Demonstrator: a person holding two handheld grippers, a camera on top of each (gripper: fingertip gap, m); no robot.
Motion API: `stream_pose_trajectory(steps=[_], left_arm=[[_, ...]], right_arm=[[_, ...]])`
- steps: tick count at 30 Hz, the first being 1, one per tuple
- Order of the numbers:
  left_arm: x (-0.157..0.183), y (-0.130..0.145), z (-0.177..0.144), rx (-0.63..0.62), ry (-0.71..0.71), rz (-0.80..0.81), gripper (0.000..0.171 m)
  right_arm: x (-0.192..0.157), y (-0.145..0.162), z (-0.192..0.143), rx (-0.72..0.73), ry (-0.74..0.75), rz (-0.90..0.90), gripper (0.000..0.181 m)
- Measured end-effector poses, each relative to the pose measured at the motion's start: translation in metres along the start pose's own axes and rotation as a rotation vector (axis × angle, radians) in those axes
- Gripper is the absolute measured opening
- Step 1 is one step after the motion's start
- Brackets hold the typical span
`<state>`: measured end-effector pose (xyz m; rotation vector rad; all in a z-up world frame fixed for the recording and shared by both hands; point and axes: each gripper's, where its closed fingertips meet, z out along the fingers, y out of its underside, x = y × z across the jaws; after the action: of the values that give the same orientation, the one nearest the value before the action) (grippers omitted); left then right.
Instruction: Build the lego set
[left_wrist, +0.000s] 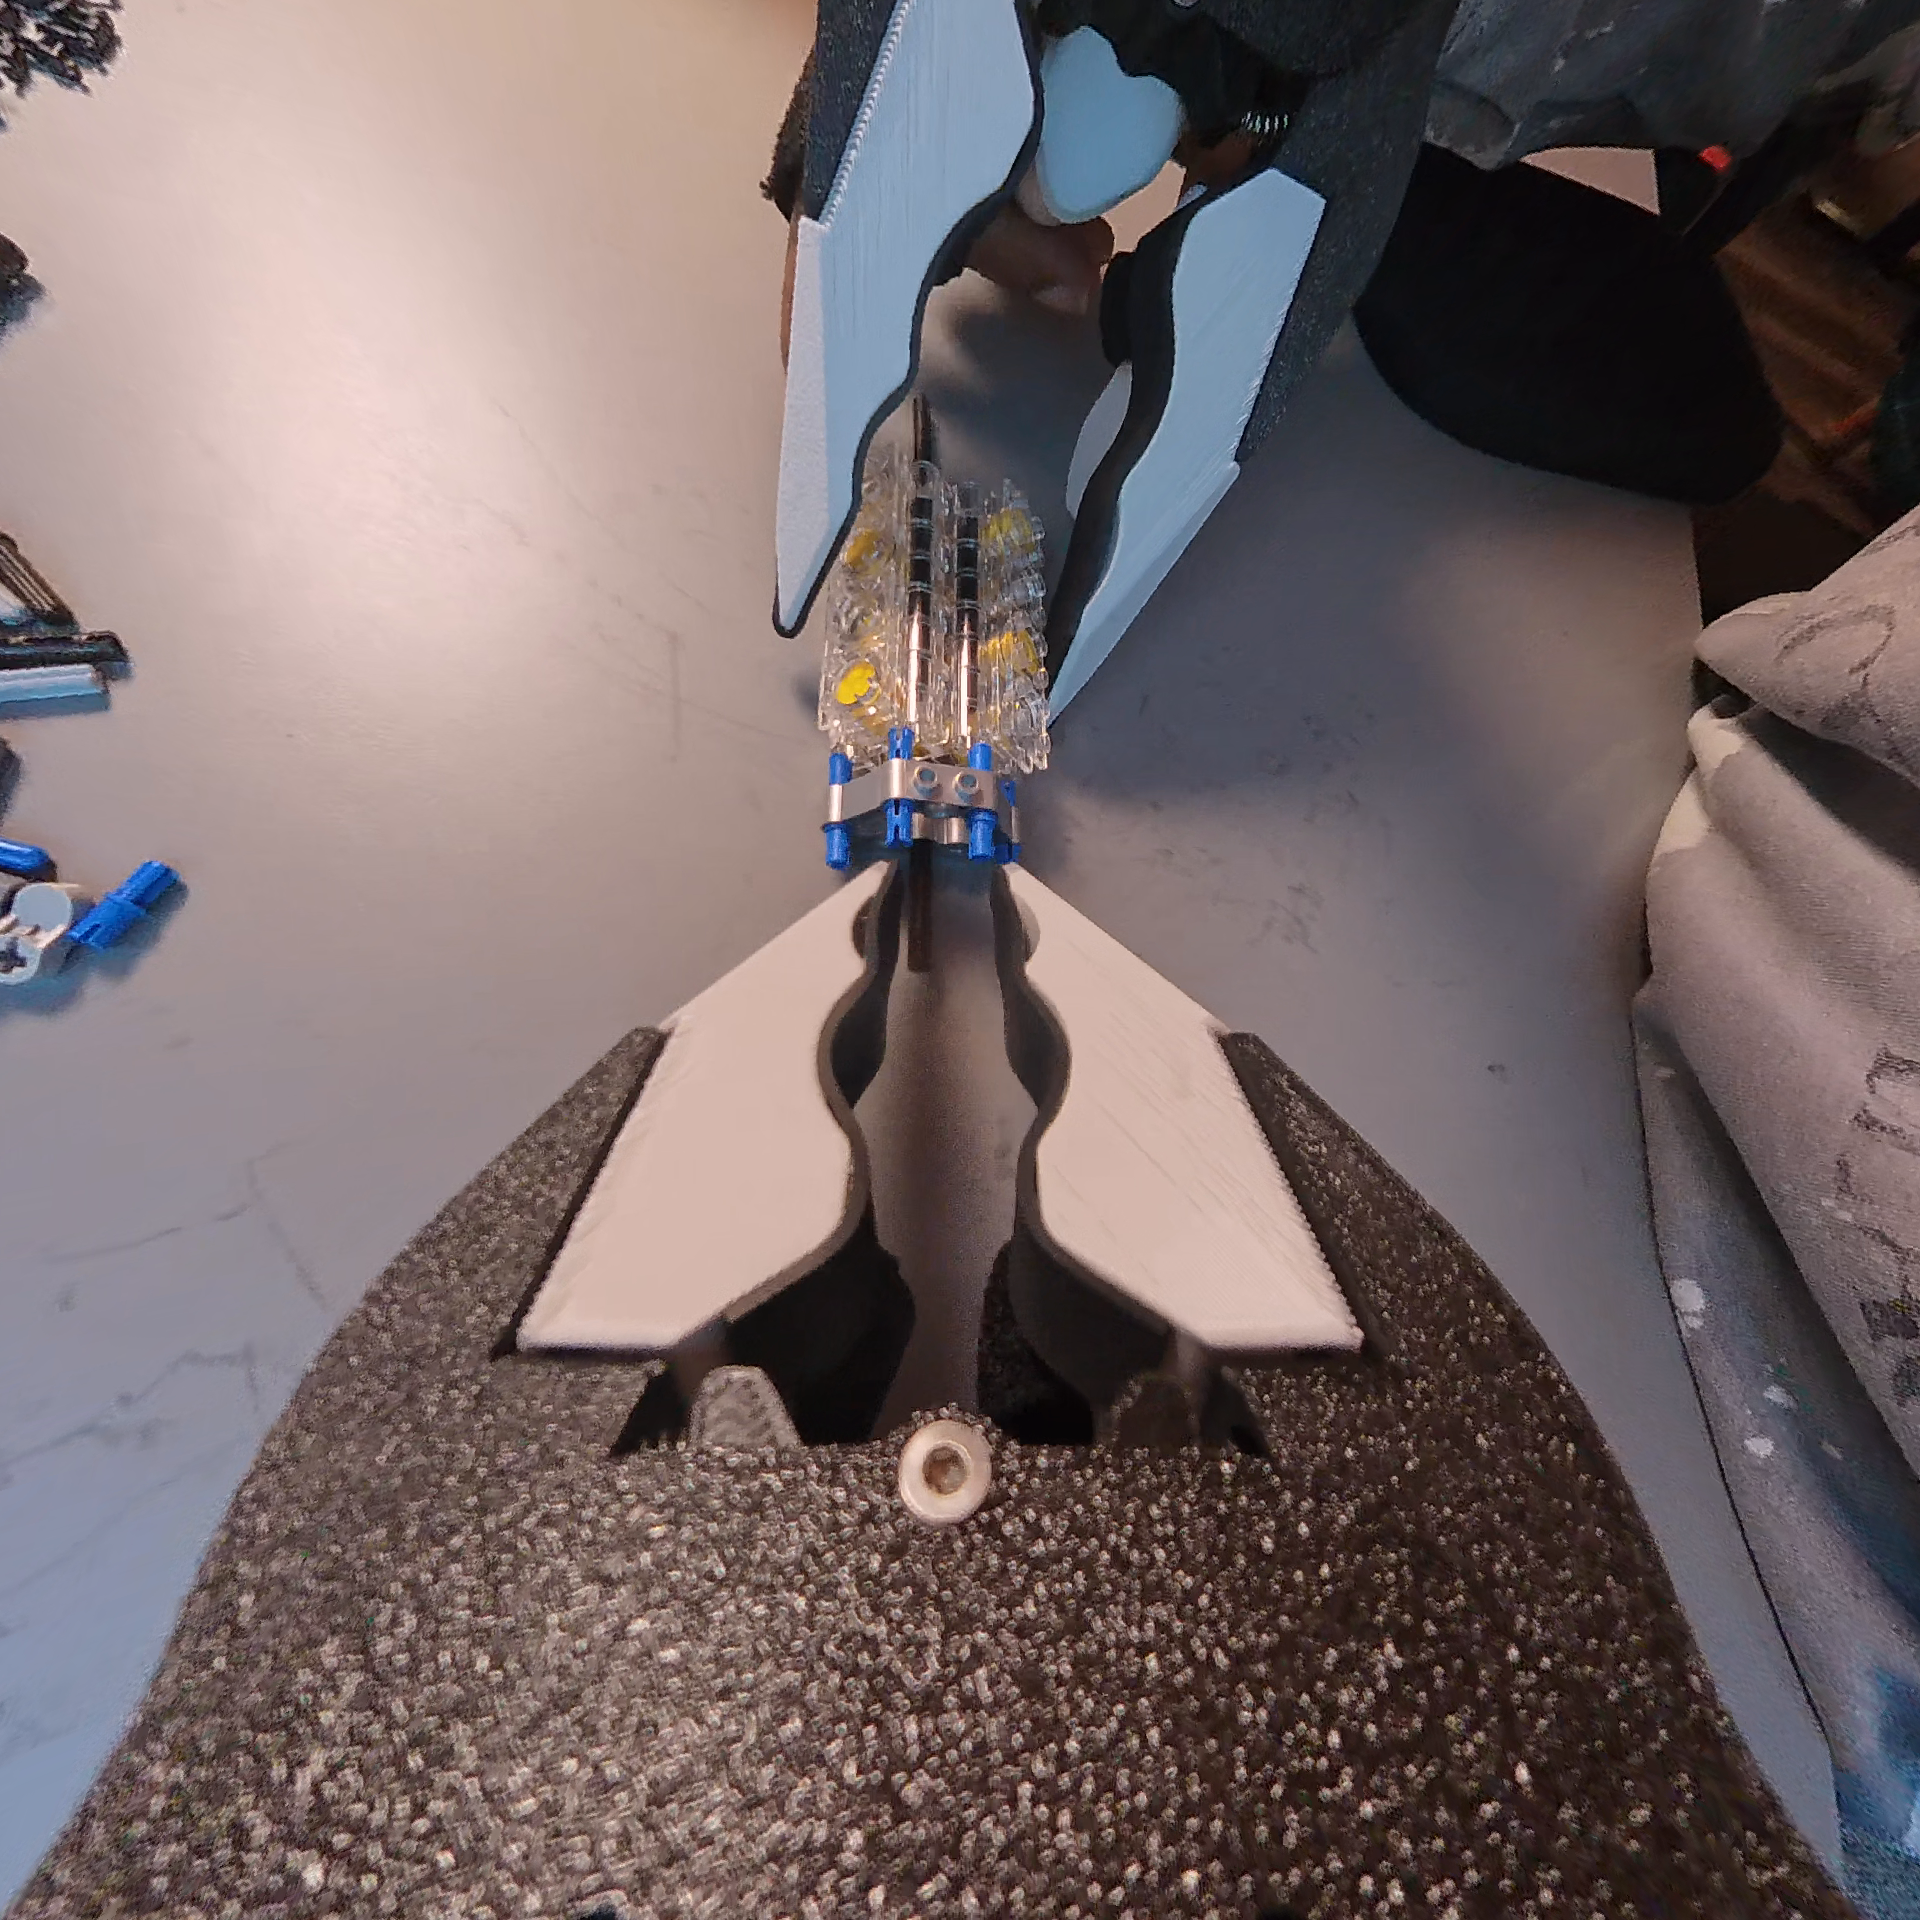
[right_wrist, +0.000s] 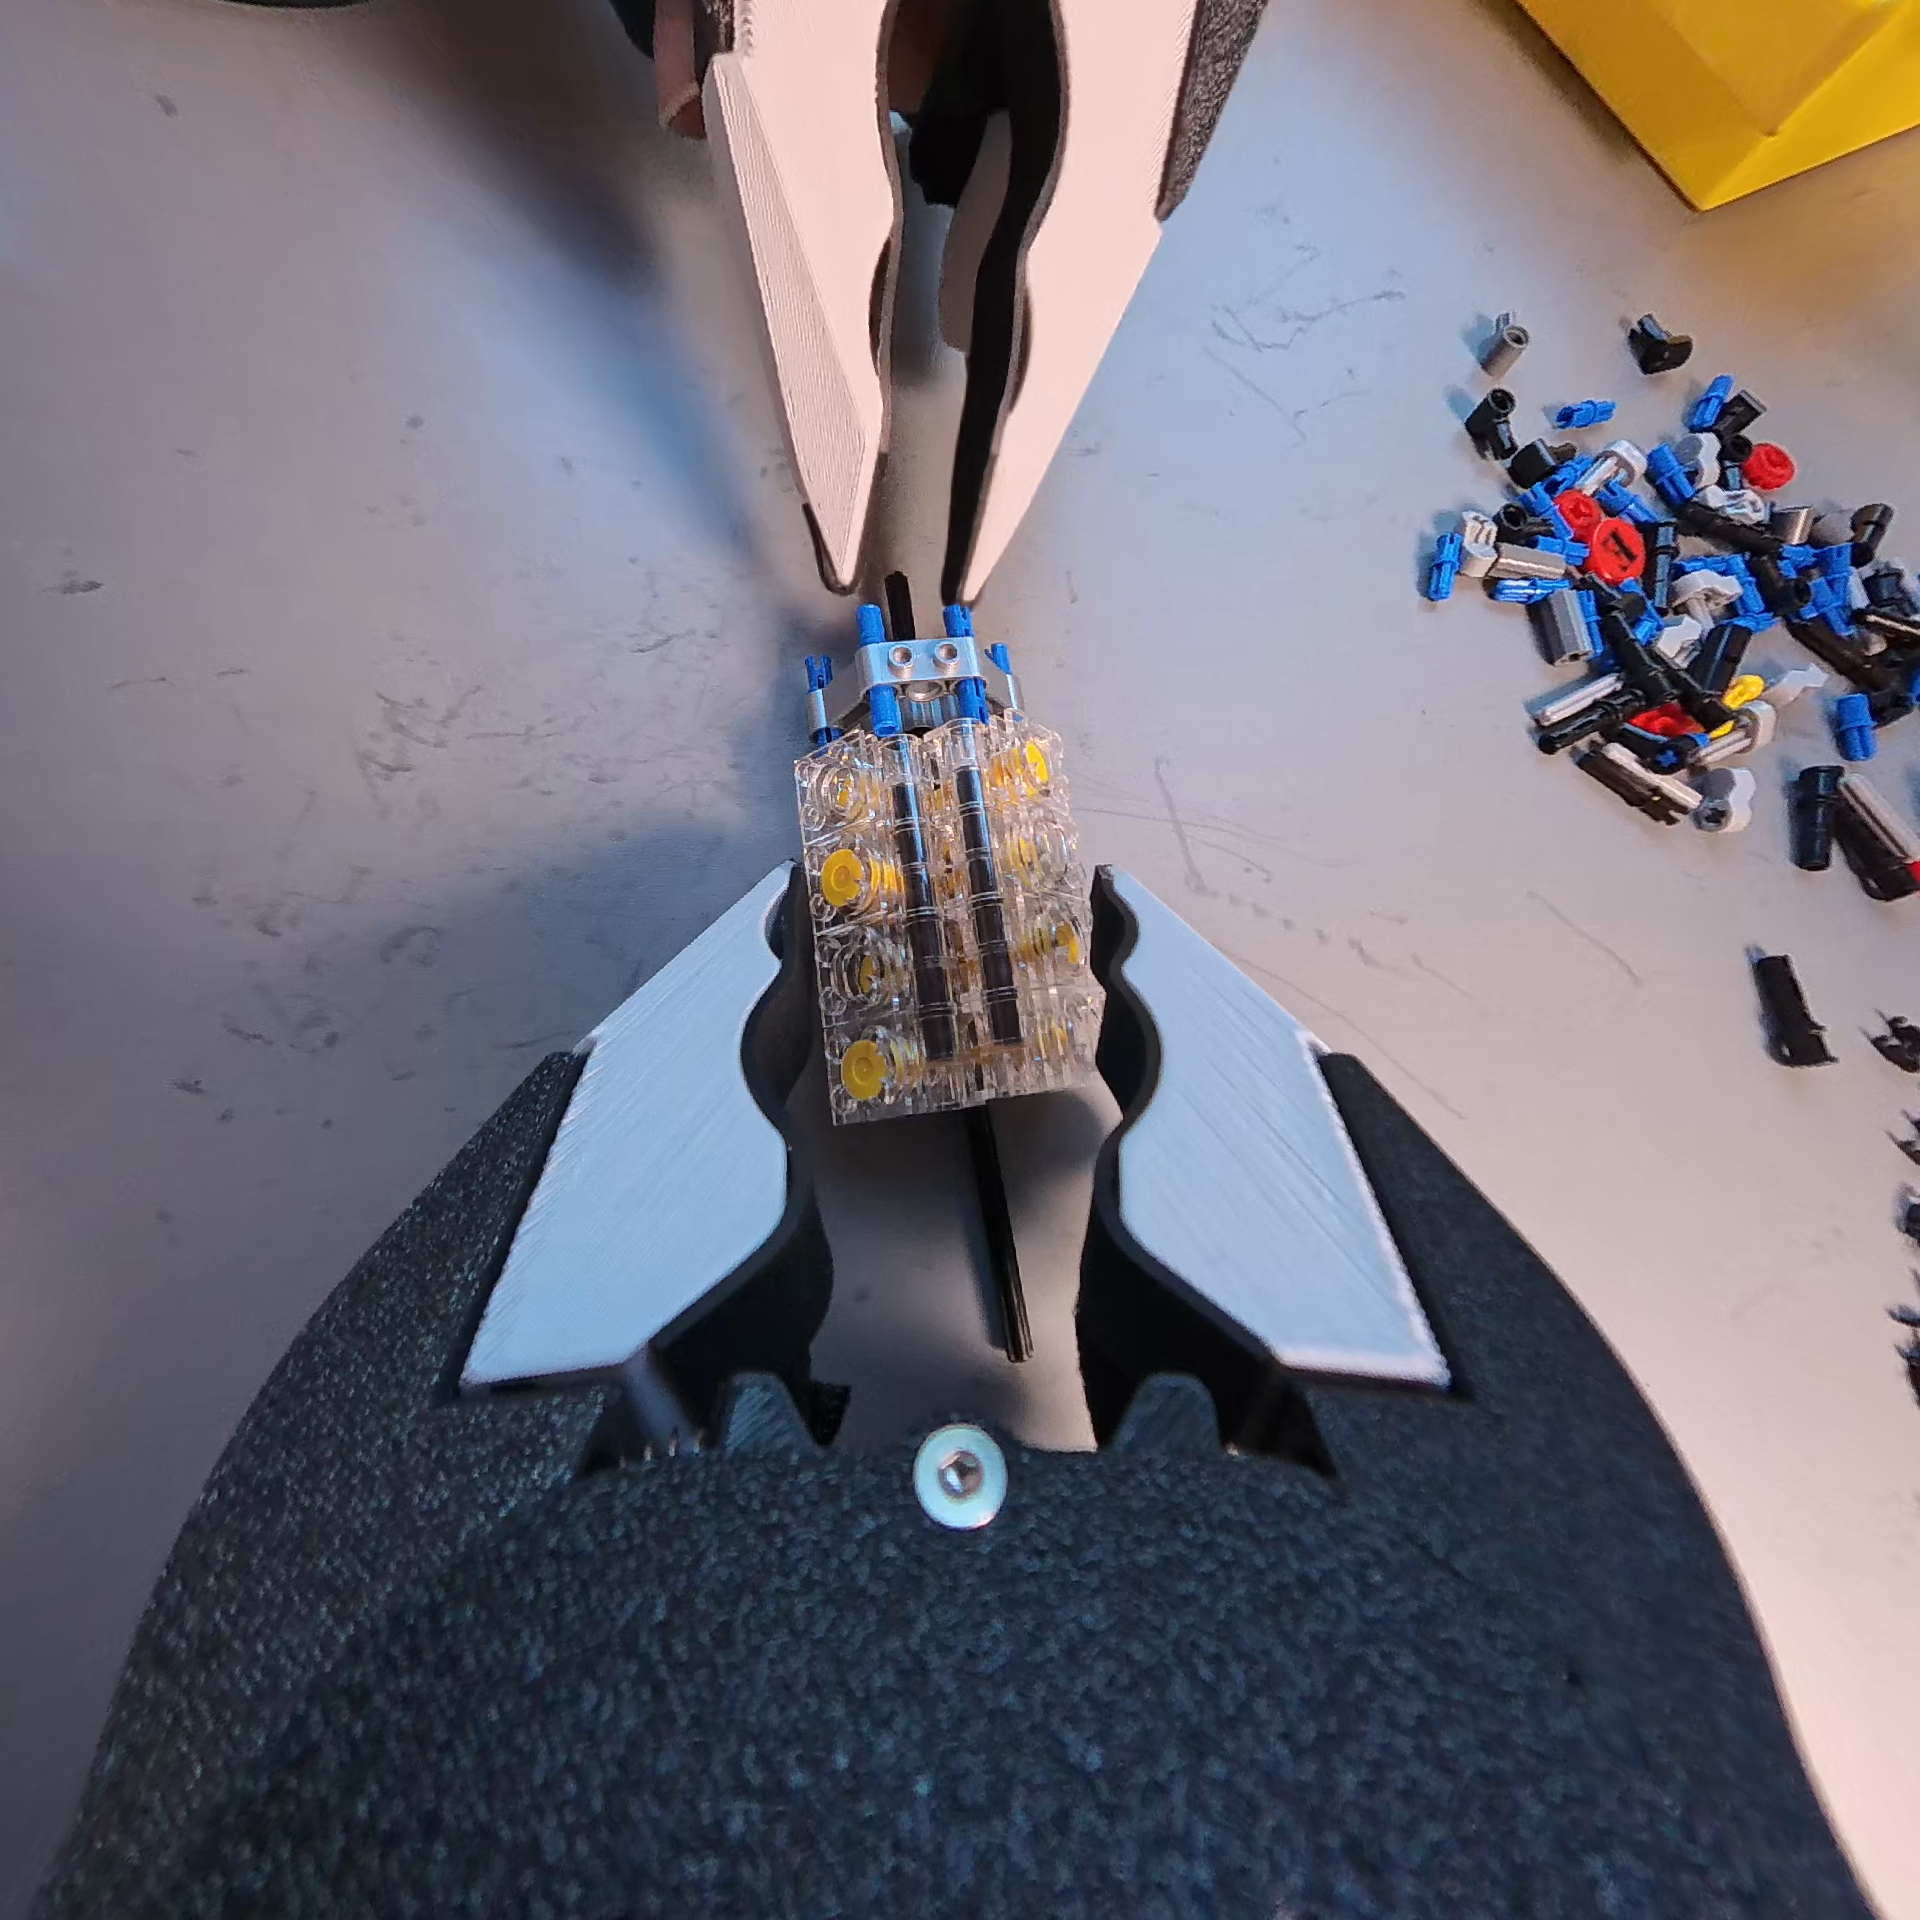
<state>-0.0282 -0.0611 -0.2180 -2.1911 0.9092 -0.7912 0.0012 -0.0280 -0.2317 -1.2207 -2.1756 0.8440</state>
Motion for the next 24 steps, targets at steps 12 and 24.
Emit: stream_pose_trajectory(steps=[12,24], left_arm=[[-0.014,-0.004,0.000,0.032,-0.083,-0.023,0.039],[-0.005,0.001,0.016,-0.022,-0.021,-0.070,0.033]], right_arm=[[0.000,0.001,-0.001,0.004,-0.019,0.012,0.050],[-0.001,-0.003,-0.003,0.032,-0.015,-0.029,0.050]])
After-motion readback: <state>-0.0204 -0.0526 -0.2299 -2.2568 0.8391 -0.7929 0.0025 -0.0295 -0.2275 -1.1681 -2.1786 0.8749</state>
